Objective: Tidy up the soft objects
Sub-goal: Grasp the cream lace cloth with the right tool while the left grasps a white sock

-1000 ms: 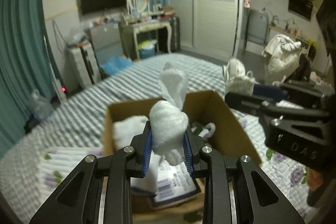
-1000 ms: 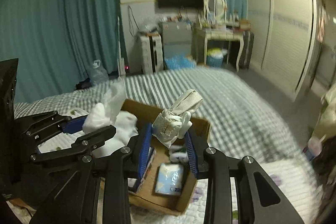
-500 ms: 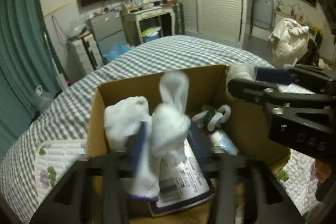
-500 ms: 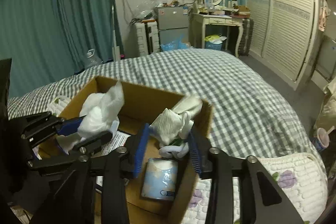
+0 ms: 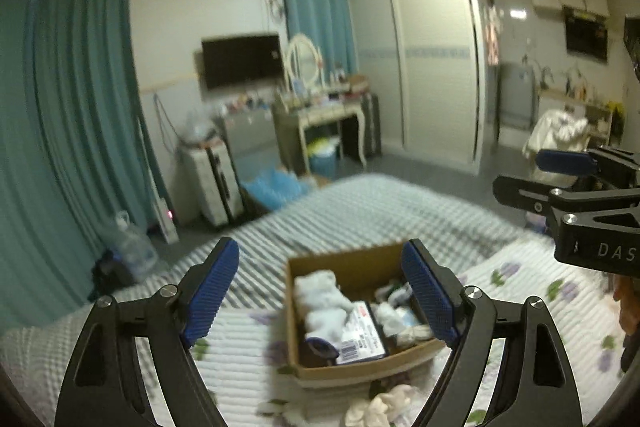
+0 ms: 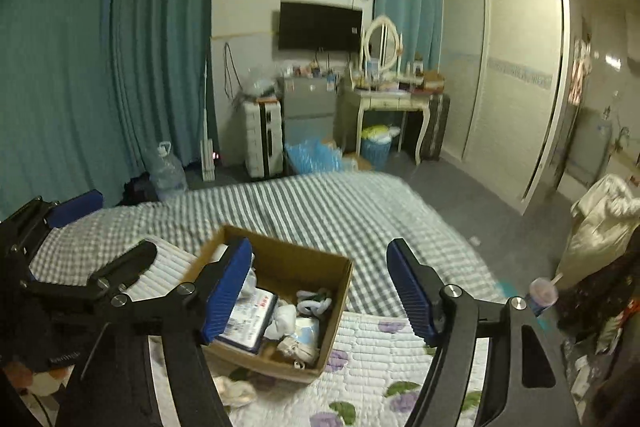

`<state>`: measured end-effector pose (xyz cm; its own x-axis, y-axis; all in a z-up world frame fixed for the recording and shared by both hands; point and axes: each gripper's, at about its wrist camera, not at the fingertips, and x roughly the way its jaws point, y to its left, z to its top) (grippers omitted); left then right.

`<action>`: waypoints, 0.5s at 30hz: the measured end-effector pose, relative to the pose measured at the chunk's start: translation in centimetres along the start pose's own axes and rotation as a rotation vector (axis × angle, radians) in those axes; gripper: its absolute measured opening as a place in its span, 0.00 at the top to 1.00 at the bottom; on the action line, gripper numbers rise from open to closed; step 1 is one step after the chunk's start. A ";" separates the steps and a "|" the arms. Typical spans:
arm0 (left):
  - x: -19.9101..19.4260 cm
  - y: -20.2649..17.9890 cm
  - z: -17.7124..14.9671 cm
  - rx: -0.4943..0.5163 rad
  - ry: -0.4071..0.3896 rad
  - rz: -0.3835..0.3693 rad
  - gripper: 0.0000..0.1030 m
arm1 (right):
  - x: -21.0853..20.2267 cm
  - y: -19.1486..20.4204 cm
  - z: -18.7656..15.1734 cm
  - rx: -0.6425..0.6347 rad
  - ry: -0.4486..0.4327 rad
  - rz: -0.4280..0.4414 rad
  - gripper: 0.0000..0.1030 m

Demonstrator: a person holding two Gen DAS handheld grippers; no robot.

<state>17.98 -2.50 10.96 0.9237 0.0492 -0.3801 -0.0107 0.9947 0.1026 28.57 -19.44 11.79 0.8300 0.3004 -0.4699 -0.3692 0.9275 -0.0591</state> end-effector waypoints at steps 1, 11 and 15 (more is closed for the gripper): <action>-1.6 0.5 0.6 -0.002 -0.022 0.005 0.16 | -1.7 0.5 0.5 -0.009 -0.017 -0.005 0.29; -14.2 4.1 -0.3 -0.030 -0.155 0.012 0.08 | -14.9 5.6 0.5 -0.024 -0.128 0.012 0.00; -15.2 4.8 -3.0 -0.027 -0.154 0.016 0.08 | -16.6 7.5 -2.4 -0.020 -0.096 0.069 0.00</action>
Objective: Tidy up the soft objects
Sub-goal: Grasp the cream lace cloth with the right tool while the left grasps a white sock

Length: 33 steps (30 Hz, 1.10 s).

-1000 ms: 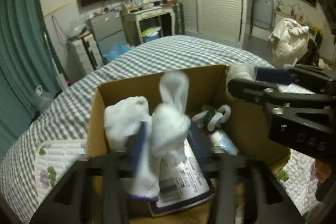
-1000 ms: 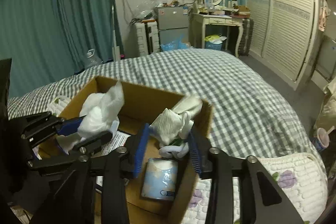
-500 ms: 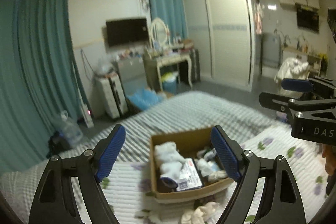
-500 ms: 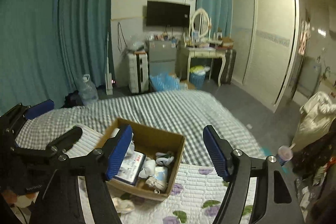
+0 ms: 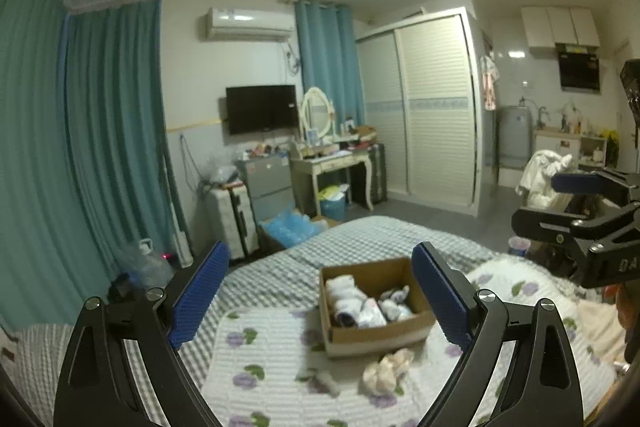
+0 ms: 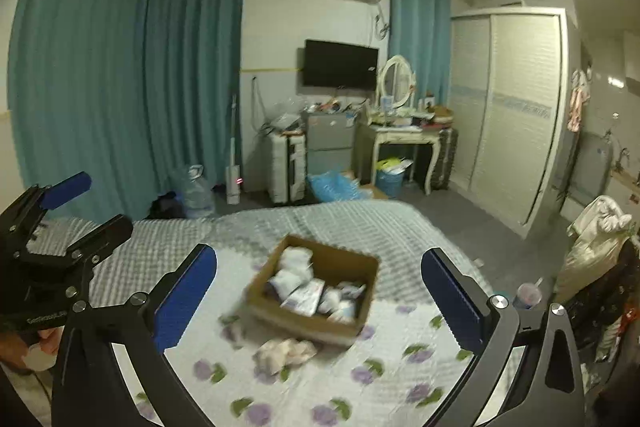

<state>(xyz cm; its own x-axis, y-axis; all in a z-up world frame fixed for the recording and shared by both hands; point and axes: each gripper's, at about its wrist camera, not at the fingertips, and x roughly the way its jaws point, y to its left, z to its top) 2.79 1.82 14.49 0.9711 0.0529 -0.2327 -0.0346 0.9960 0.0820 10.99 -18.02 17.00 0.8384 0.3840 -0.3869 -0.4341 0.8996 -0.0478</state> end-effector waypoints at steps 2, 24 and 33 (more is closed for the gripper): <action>0.3 0.6 -1.7 -0.021 0.020 0.003 0.08 | -0.6 1.3 -1.6 -0.012 -0.007 0.010 0.00; 15.0 2.9 -20.2 -0.097 0.370 0.024 0.08 | 20.6 4.9 -19.6 -0.027 0.260 0.036 0.00; 19.1 1.2 -23.4 -0.054 0.462 0.020 0.08 | 25.8 3.7 -23.9 -0.003 0.347 0.043 0.01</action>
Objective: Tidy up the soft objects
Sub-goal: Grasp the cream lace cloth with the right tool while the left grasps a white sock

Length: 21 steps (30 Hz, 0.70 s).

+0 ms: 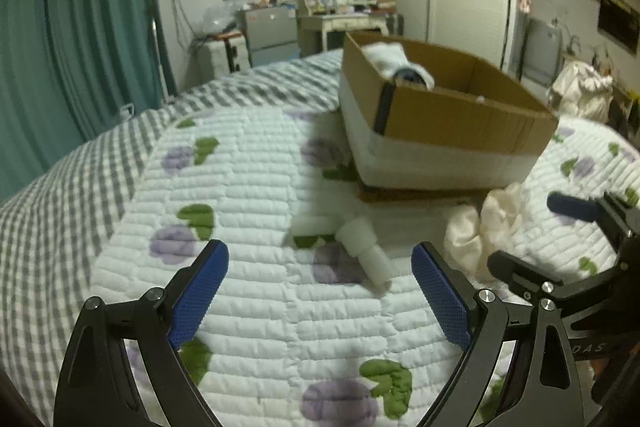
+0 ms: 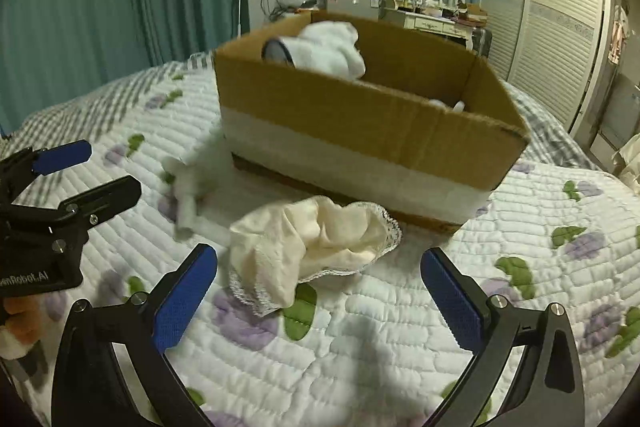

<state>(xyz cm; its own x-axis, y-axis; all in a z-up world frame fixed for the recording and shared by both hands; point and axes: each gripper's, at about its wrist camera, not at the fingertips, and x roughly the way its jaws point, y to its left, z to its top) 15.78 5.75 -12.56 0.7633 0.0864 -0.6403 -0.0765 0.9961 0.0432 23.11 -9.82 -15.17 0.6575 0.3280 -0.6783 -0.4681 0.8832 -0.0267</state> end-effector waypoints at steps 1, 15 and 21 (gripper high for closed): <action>0.4 -0.2 -0.1 0.006 0.009 0.003 0.11 | 0.4 0.0 0.1 0.001 0.003 0.004 0.01; 4.9 -1.0 -0.6 0.006 0.085 -0.048 0.12 | 3.5 -2.1 -0.4 0.128 -0.002 0.054 0.75; 6.3 -2.5 0.2 0.027 0.084 -0.088 0.19 | 3.2 -3.4 -0.9 0.205 -0.014 0.069 0.78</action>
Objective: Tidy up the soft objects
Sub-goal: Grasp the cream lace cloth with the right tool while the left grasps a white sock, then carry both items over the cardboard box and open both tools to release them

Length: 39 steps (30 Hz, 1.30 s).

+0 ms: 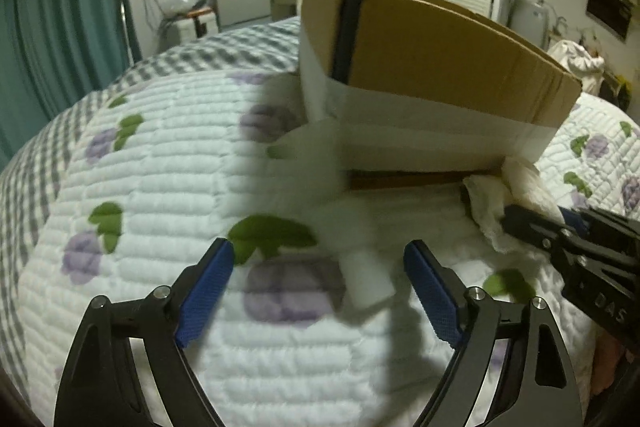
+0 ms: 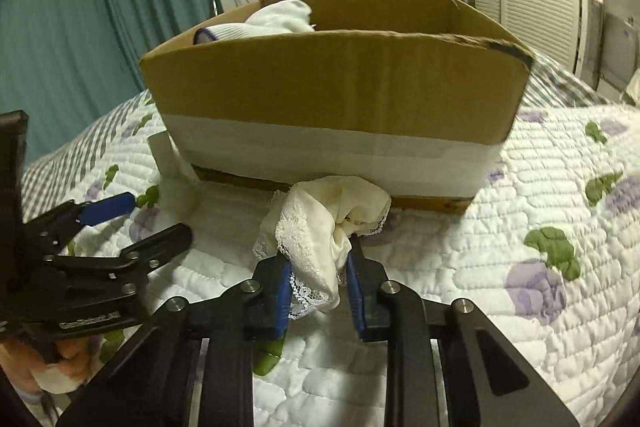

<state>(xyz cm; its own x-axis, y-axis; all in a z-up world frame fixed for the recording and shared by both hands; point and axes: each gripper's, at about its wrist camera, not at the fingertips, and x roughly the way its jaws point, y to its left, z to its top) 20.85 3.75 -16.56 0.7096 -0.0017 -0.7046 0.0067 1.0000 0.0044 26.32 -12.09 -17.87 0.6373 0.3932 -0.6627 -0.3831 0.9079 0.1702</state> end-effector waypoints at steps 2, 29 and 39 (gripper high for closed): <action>0.4 -0.3 0.6 0.002 0.000 -0.016 0.32 | -0.1 -0.4 0.0 0.020 -0.003 0.005 0.77; -12.3 -4.5 0.7 0.009 -0.062 -0.096 0.70 | -10.4 0.5 -0.1 0.052 -0.099 -0.033 0.83; -20.6 -5.0 3.6 0.046 -0.195 -0.104 0.70 | -20.1 2.8 1.4 -0.024 -0.188 -0.048 0.83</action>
<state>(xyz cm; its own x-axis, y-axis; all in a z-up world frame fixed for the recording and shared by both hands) 8.73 -1.26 0.48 0.8263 -0.1104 -0.5523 0.1158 0.9930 -0.0252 13.36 -17.25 -3.07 0.7683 0.3718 -0.5210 -0.3637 0.9234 0.1228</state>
